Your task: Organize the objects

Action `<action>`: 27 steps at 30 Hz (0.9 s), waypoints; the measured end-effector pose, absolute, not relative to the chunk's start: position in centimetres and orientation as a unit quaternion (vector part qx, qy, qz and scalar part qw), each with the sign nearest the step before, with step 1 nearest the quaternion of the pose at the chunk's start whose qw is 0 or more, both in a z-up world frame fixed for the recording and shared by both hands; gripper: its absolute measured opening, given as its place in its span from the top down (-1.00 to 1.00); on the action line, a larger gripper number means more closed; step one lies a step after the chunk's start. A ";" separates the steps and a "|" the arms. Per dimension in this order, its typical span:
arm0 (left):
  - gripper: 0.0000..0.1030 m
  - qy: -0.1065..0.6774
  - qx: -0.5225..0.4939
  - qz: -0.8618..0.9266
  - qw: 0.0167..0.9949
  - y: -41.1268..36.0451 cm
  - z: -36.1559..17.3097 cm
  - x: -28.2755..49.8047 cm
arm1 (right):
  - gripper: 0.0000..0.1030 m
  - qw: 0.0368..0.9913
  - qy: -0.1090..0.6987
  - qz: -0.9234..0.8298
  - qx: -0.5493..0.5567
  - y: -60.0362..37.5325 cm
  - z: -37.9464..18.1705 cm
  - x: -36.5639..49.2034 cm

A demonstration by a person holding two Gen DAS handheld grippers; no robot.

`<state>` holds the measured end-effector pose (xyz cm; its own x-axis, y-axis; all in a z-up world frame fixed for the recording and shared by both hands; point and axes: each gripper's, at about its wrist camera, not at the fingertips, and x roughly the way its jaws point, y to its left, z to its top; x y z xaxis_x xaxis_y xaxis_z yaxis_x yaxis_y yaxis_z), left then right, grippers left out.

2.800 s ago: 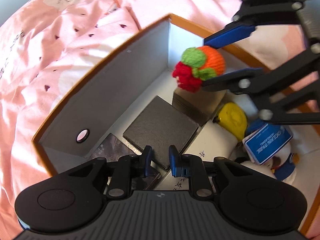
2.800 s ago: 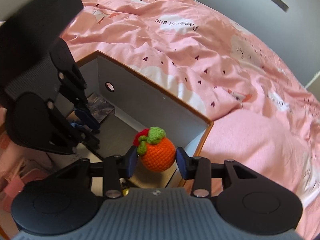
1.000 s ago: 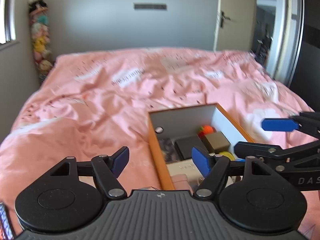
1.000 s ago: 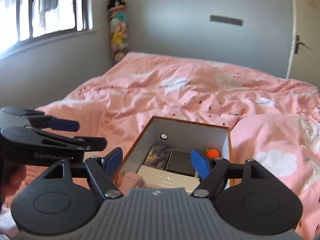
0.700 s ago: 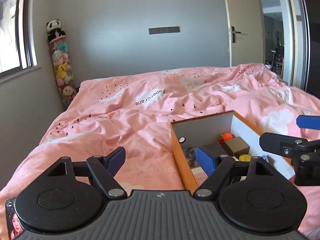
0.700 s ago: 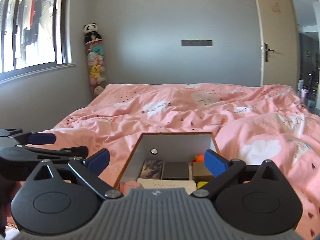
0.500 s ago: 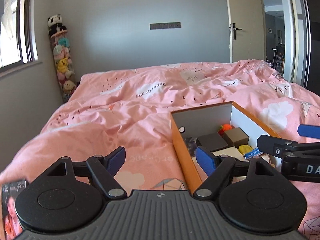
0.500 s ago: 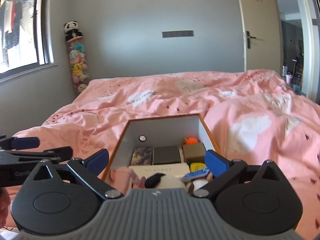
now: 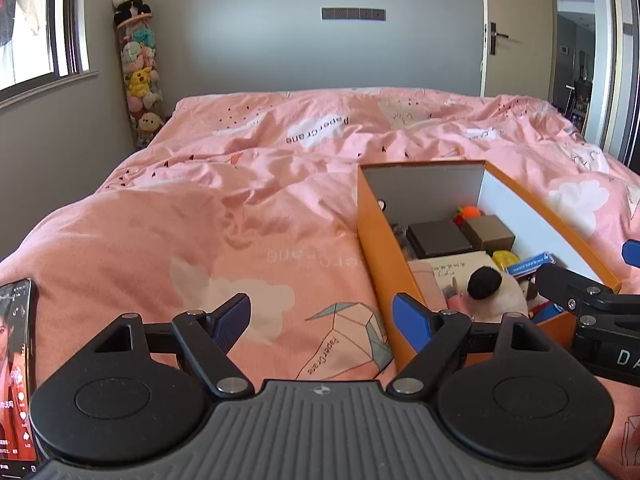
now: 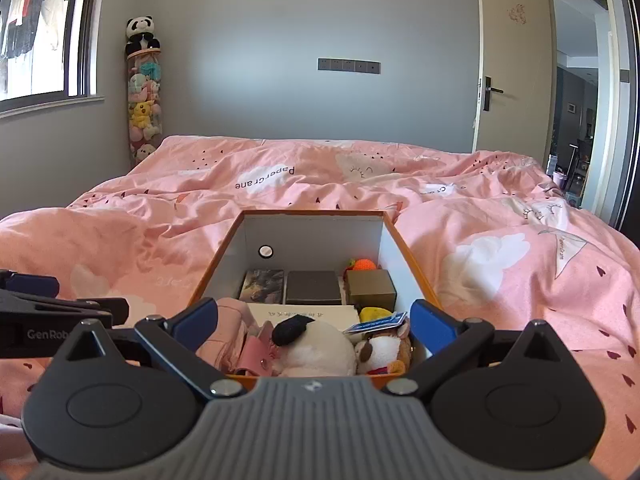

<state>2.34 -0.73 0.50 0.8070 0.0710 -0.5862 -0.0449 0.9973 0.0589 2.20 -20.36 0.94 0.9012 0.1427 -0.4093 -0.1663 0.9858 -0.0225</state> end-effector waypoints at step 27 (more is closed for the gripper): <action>-0.83 0.357 0.043 0.024 0.933 -1.9 -1.6 2.6 | -0.98 0.964 0.259 0.065 0.011 -21.6 -1.2 2.6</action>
